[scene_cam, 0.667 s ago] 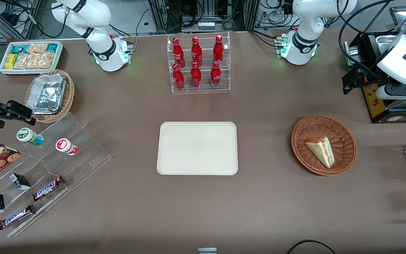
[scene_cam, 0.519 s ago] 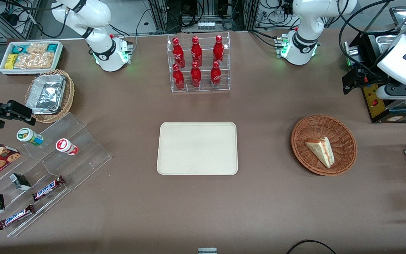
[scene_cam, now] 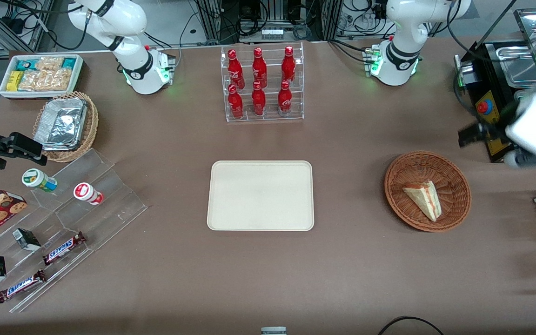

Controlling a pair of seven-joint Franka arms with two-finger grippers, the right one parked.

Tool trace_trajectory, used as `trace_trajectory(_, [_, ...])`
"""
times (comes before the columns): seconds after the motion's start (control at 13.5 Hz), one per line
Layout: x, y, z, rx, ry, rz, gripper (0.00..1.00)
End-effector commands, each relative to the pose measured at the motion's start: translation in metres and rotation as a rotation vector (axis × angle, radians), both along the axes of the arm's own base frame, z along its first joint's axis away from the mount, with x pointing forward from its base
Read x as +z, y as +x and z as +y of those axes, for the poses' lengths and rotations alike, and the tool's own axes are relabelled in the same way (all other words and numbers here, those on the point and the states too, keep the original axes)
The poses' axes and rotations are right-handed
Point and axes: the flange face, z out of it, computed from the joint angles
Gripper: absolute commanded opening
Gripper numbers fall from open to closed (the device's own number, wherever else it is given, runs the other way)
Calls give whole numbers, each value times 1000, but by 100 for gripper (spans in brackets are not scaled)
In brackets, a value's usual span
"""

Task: Place sandwich from basket to tray
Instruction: 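Move the left gripper down over the wrapped sandwich in the wicker basket, then close the left gripper on the wrapped sandwich's edge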

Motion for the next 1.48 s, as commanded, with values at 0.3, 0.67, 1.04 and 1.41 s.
trace_trajectory(0.3, [-147,34,31,298,24,-15,100])
trace_trajectory(0.67, [-218,25,29,515,29,-82,100])
trace_trajectory(1.04, [-272,4,18,584,36,-100,100])
trace_trajectory(1.41, [-294,-23,15,568,36,-120,100])
